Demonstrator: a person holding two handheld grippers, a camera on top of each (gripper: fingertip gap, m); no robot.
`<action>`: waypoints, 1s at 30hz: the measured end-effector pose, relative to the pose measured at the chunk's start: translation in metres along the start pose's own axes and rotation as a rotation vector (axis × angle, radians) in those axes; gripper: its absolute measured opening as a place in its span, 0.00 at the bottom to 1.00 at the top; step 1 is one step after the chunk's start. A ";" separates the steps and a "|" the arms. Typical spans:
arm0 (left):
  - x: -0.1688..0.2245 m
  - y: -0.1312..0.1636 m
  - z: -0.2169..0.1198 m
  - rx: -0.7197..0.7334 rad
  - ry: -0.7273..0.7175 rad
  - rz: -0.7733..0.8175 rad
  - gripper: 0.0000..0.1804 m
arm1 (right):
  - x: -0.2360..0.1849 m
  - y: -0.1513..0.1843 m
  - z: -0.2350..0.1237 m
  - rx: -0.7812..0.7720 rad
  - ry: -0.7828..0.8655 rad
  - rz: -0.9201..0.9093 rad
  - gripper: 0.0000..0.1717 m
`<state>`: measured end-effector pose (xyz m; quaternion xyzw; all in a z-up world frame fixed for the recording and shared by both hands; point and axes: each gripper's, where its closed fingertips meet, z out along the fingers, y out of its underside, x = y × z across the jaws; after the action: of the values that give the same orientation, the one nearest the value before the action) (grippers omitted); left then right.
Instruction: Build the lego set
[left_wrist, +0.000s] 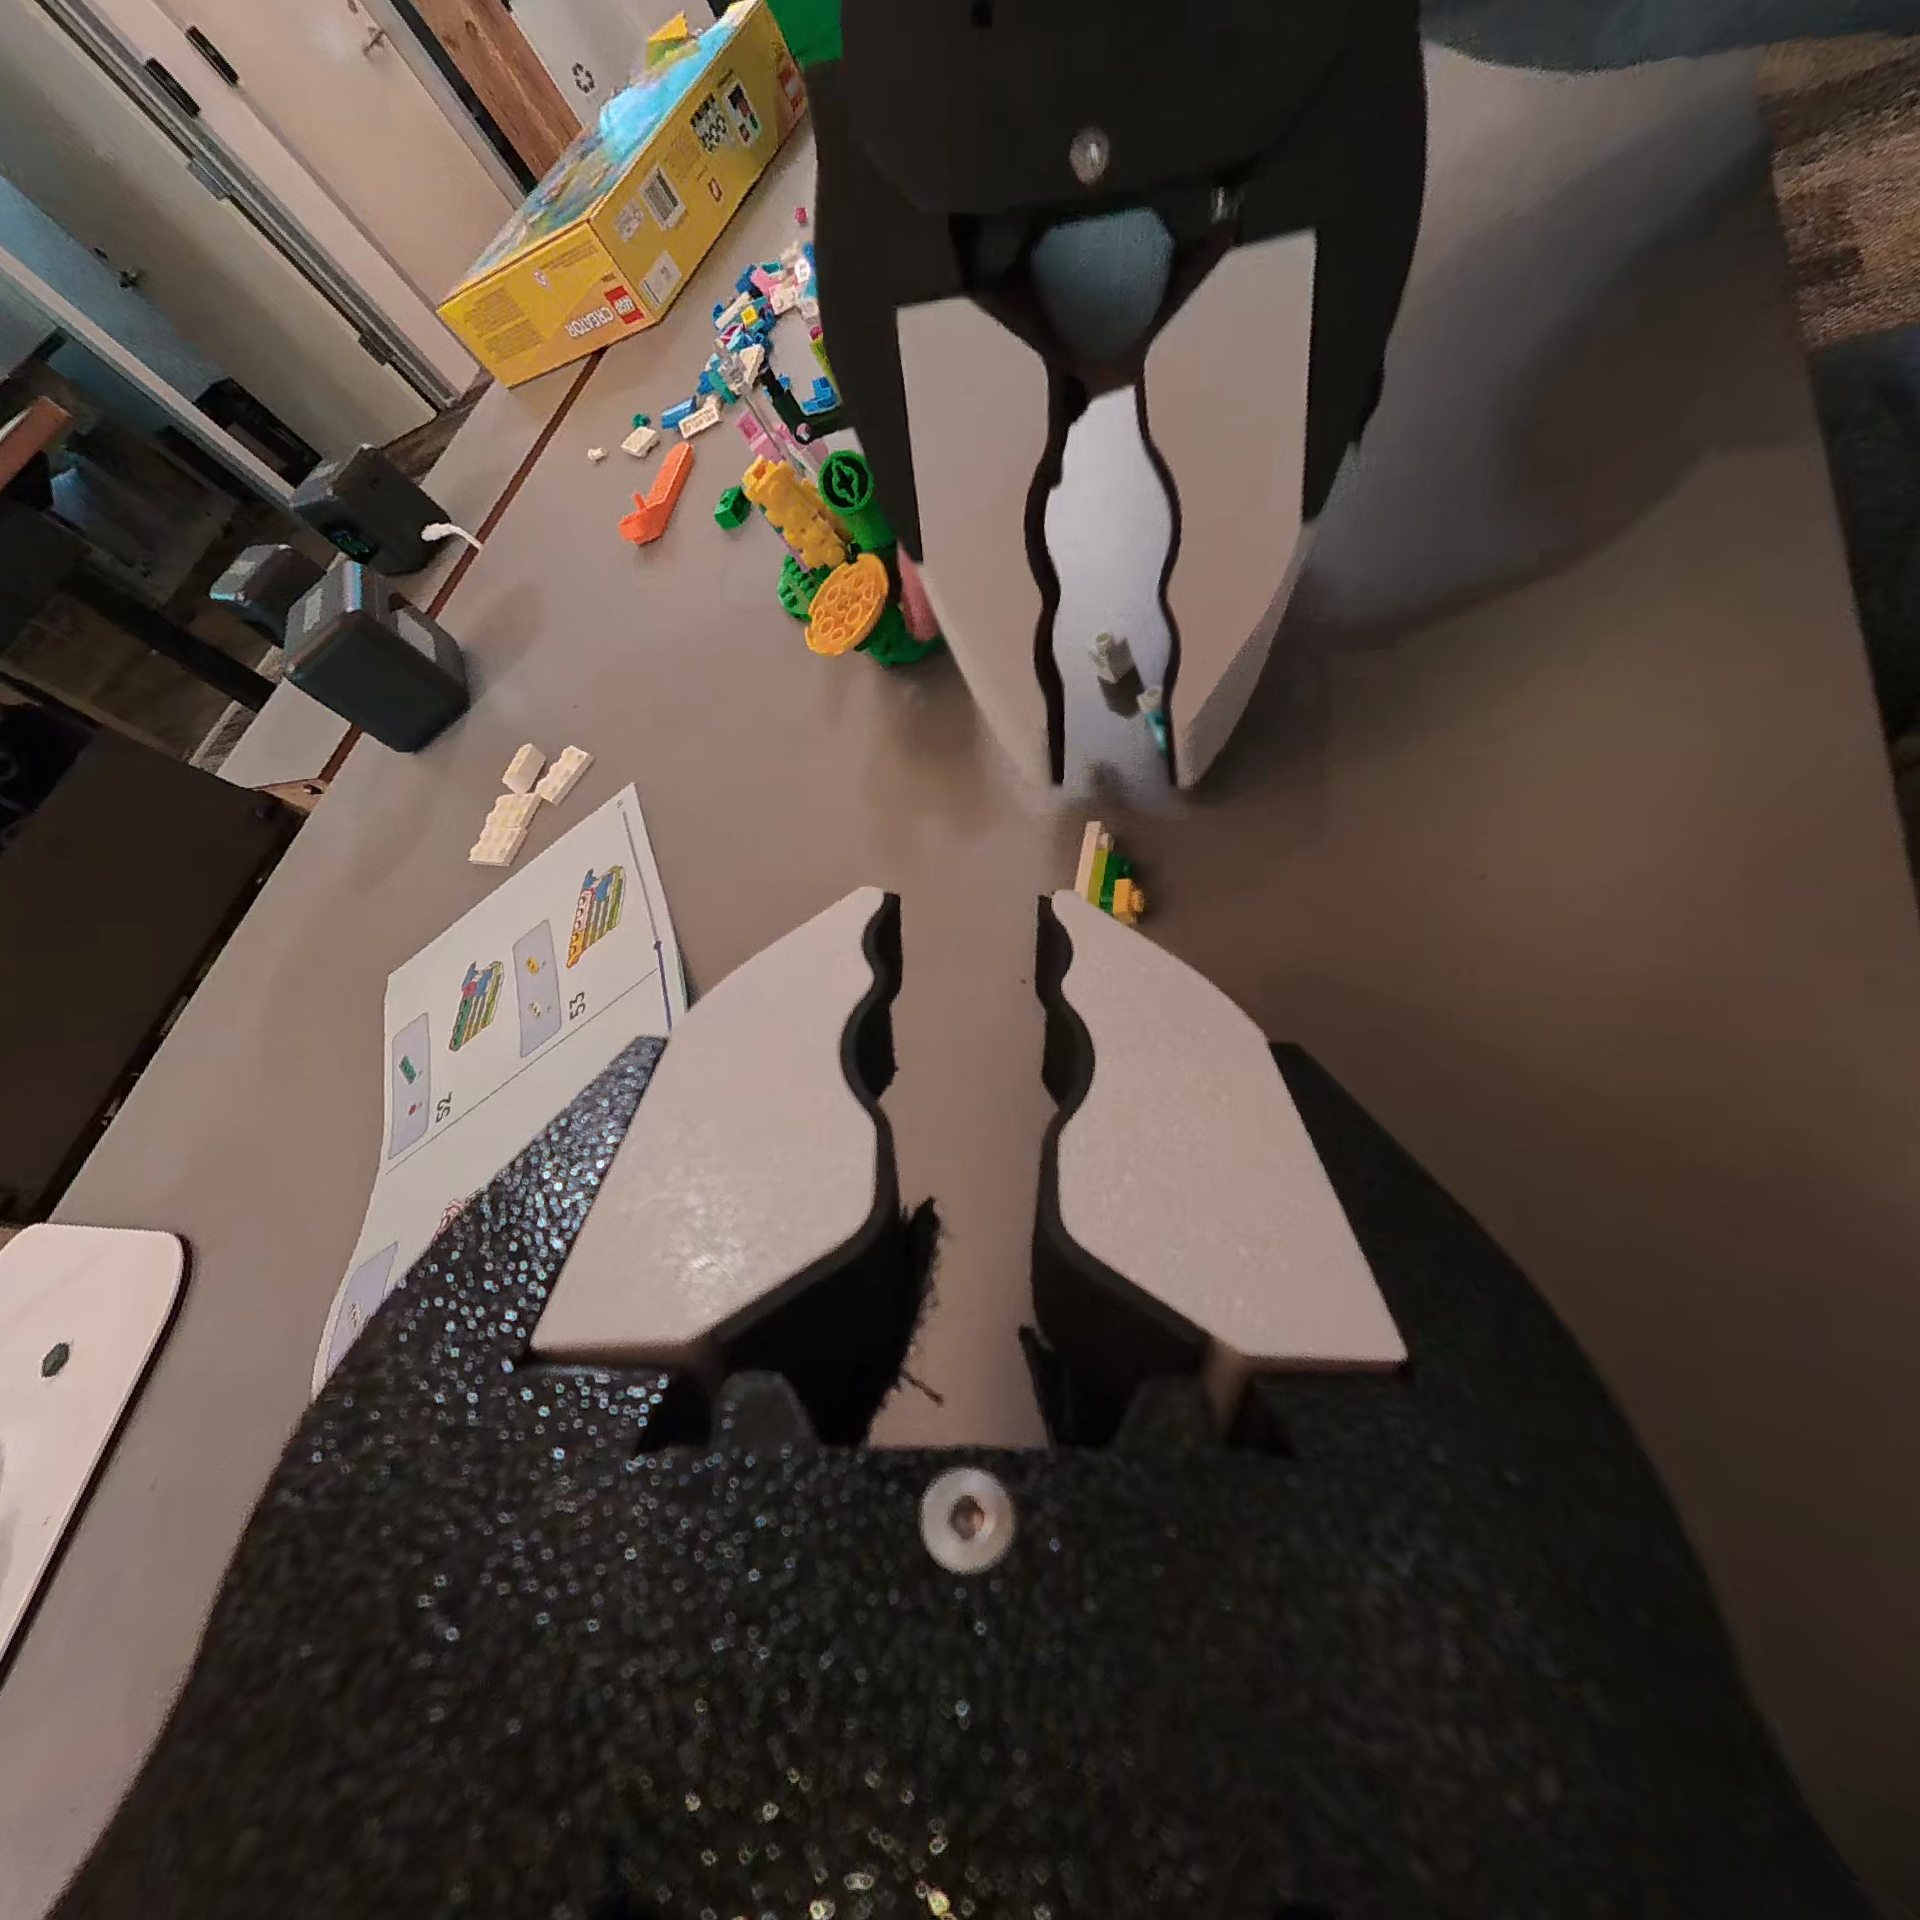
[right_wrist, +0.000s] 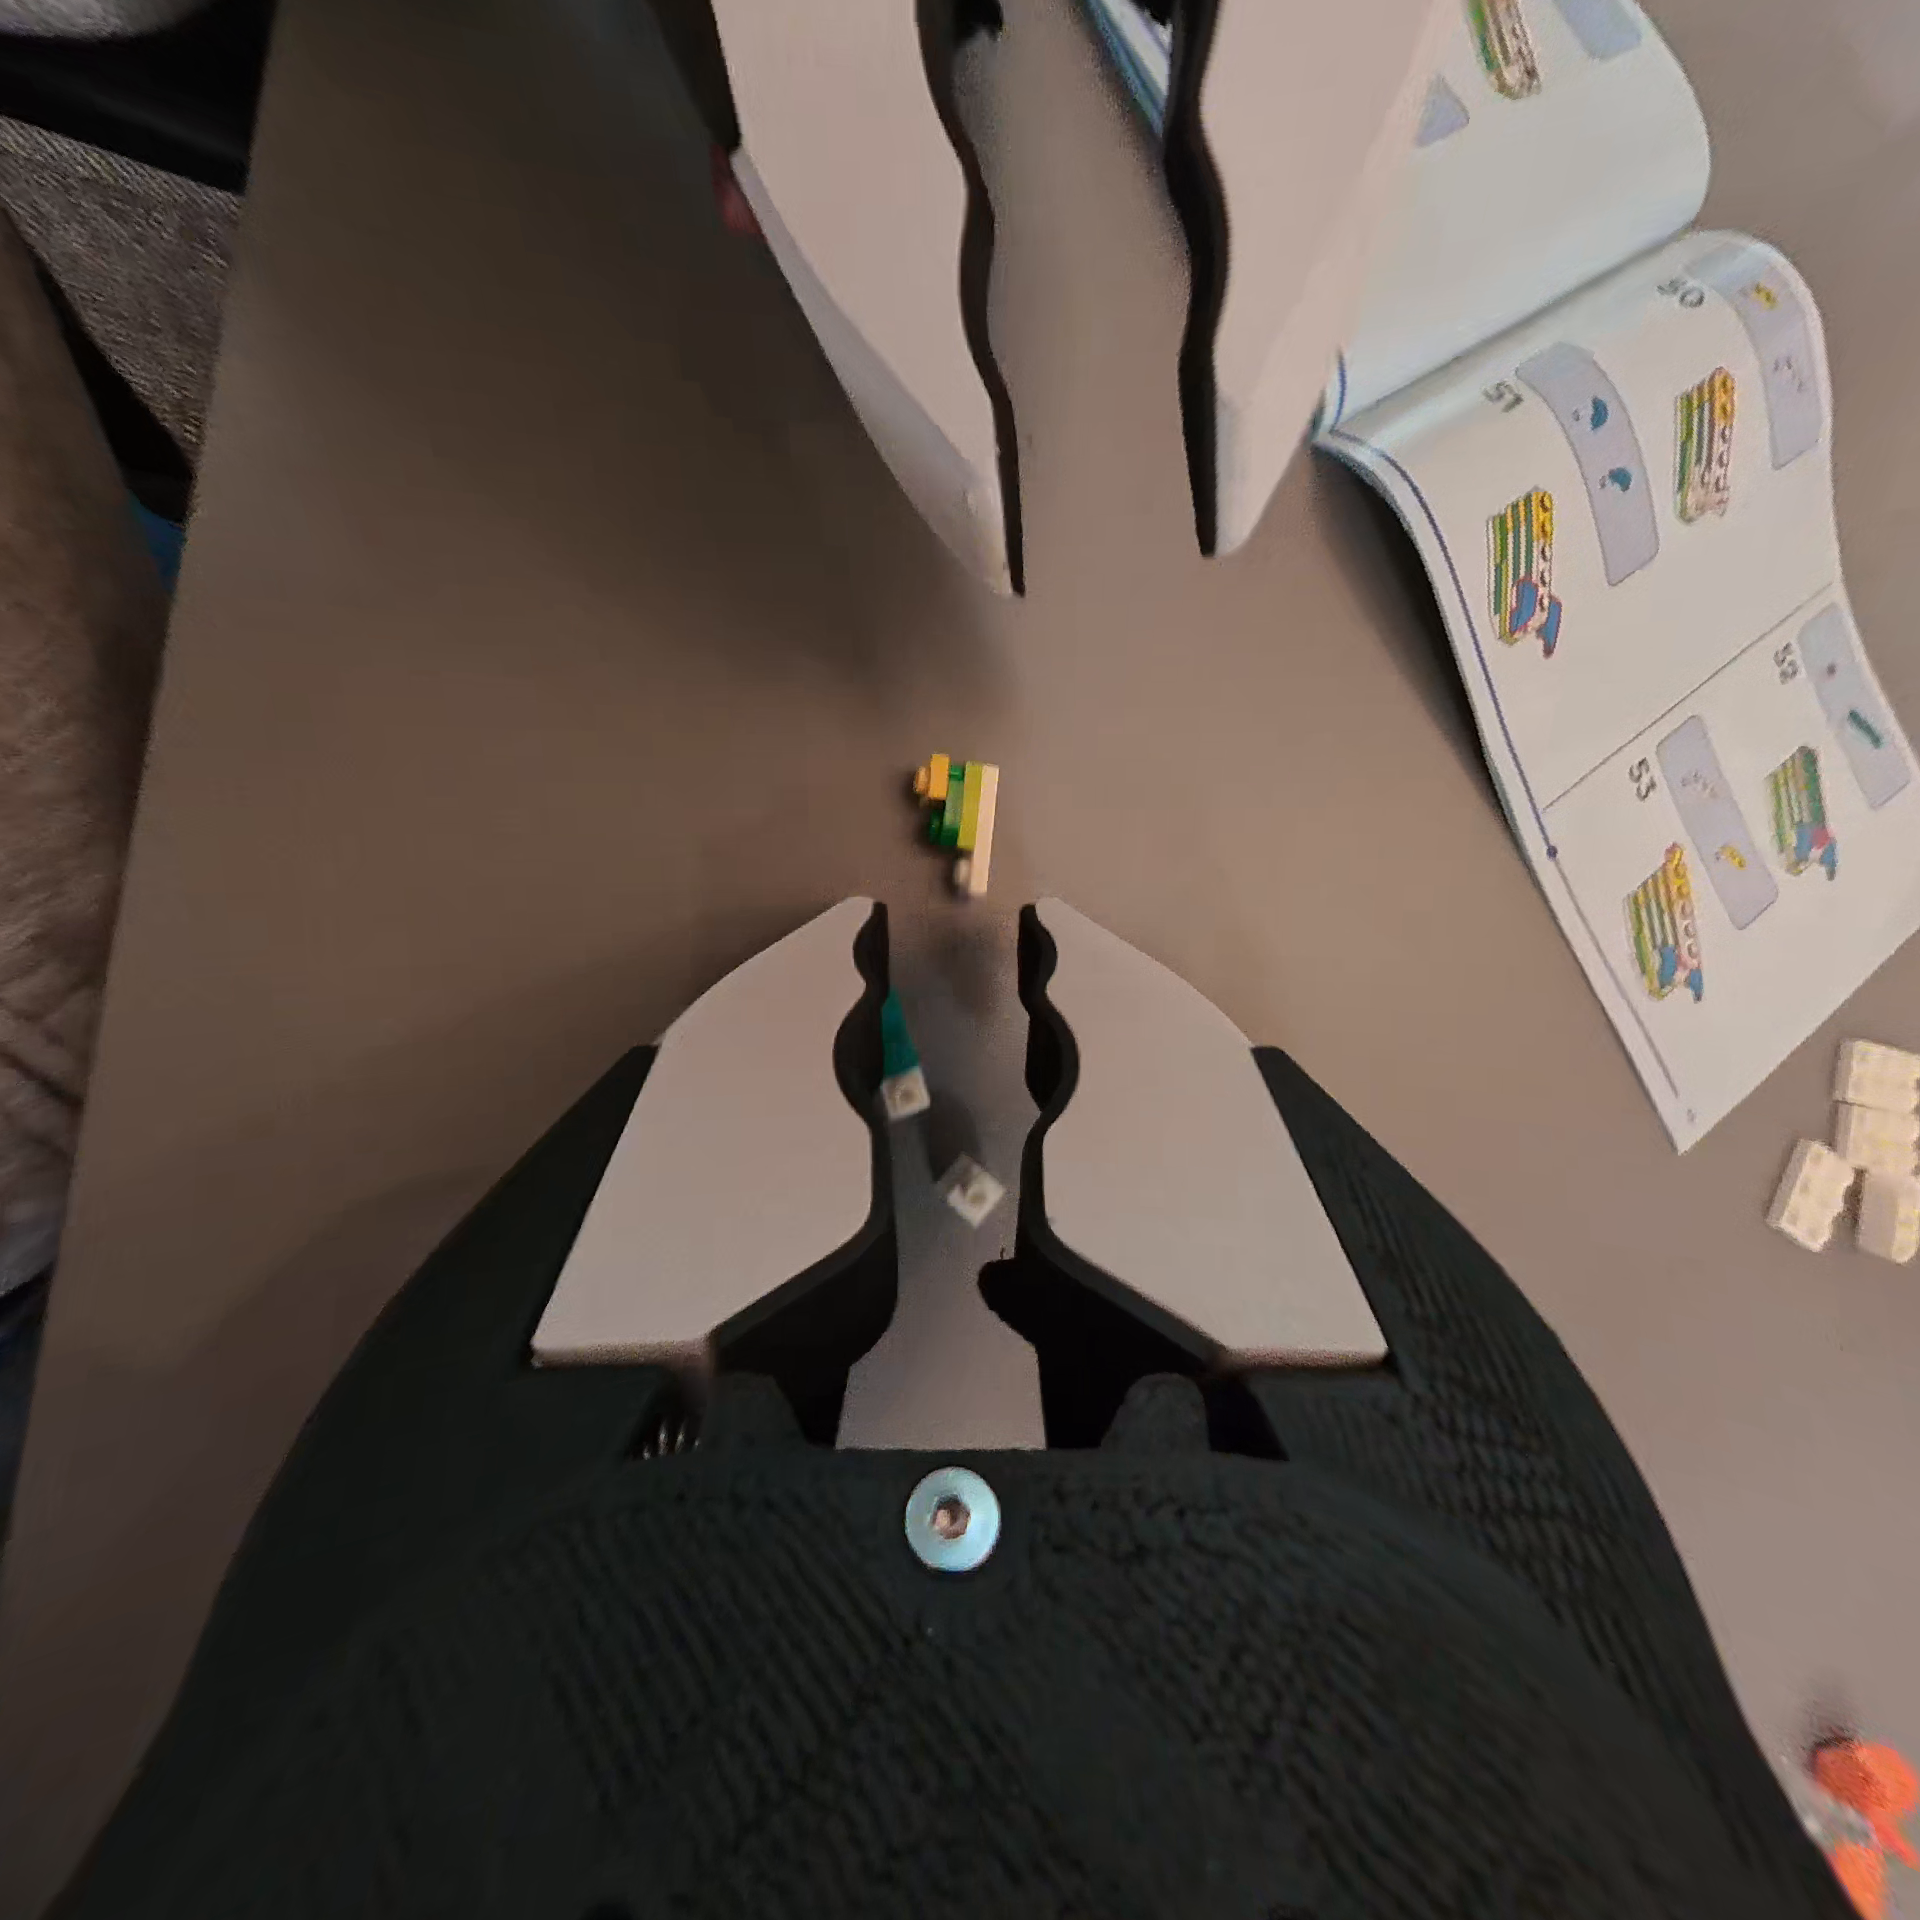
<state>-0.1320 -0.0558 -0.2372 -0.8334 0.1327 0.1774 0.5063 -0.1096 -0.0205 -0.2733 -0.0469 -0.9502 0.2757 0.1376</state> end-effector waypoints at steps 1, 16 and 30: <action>0.000 -0.001 -0.001 0.004 0.000 -0.004 0.14 | -0.001 0.002 -0.005 0.001 -0.017 0.023 0.14; 0.022 -0.021 0.012 0.055 0.185 -0.210 0.11 | -0.007 0.019 -0.013 -0.103 0.033 -0.076 0.04; 0.015 -0.040 0.020 0.147 0.187 -0.383 0.06 | 0.016 -0.032 -0.051 -0.124 0.660 -0.708 0.04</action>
<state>-0.1058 -0.0204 -0.2208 -0.8172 0.0310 -0.0103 0.5755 -0.1112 -0.0187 -0.2112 0.1860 -0.8280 0.1255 0.5139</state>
